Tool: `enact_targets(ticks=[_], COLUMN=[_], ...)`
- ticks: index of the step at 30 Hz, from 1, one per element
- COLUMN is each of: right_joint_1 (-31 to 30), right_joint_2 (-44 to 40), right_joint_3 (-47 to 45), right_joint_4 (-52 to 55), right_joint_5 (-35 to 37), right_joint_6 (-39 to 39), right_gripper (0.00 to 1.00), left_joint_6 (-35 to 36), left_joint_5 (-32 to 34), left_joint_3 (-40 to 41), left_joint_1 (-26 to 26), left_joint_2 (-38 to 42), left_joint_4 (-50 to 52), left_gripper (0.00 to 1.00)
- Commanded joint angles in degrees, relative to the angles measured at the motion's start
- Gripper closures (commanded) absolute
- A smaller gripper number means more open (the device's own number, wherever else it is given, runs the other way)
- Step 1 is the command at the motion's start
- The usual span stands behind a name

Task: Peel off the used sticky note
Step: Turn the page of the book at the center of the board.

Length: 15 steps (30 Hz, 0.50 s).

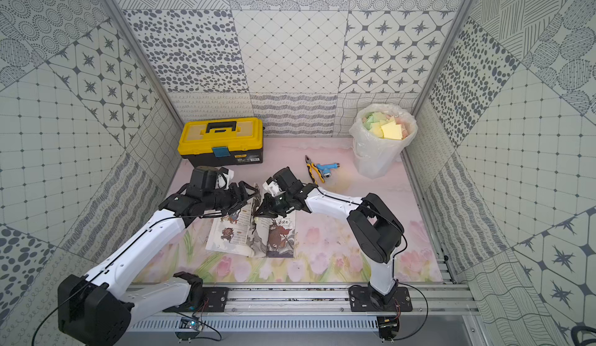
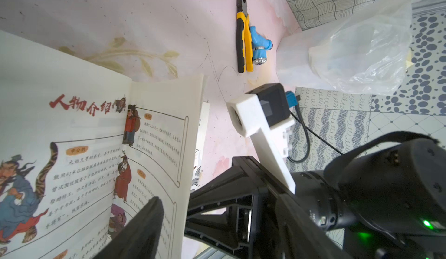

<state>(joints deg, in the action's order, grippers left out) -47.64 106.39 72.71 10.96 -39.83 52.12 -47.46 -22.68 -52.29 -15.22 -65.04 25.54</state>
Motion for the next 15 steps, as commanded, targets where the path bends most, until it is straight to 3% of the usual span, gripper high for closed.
enact_targets(ticks=[1,7,15], right_joint_1=[-0.66,-1.12,-1.66], right_joint_2=[1.82,3.58,5.46], right_joint_3=[2.29,3.73,4.64], right_joint_4=[-0.75,-0.77,-2.14], right_joint_5=[-0.43,-0.86,-1.55], right_joint_6=[-0.18,-0.09,0.92], right_gripper=[0.97,0.97,0.97], left_joint_6=[-2.14,-5.10,-9.65], left_joint_5=[-5.07,-8.35,-8.78], left_joint_3=[0.54,0.11,4.73], left_joint_1=[0.84,0.88,0.85], left_joint_2=[3.04,5.83,1.25], left_joint_4=[-4.36,-6.82,-11.00], left_gripper=[0.23,0.28,0.36])
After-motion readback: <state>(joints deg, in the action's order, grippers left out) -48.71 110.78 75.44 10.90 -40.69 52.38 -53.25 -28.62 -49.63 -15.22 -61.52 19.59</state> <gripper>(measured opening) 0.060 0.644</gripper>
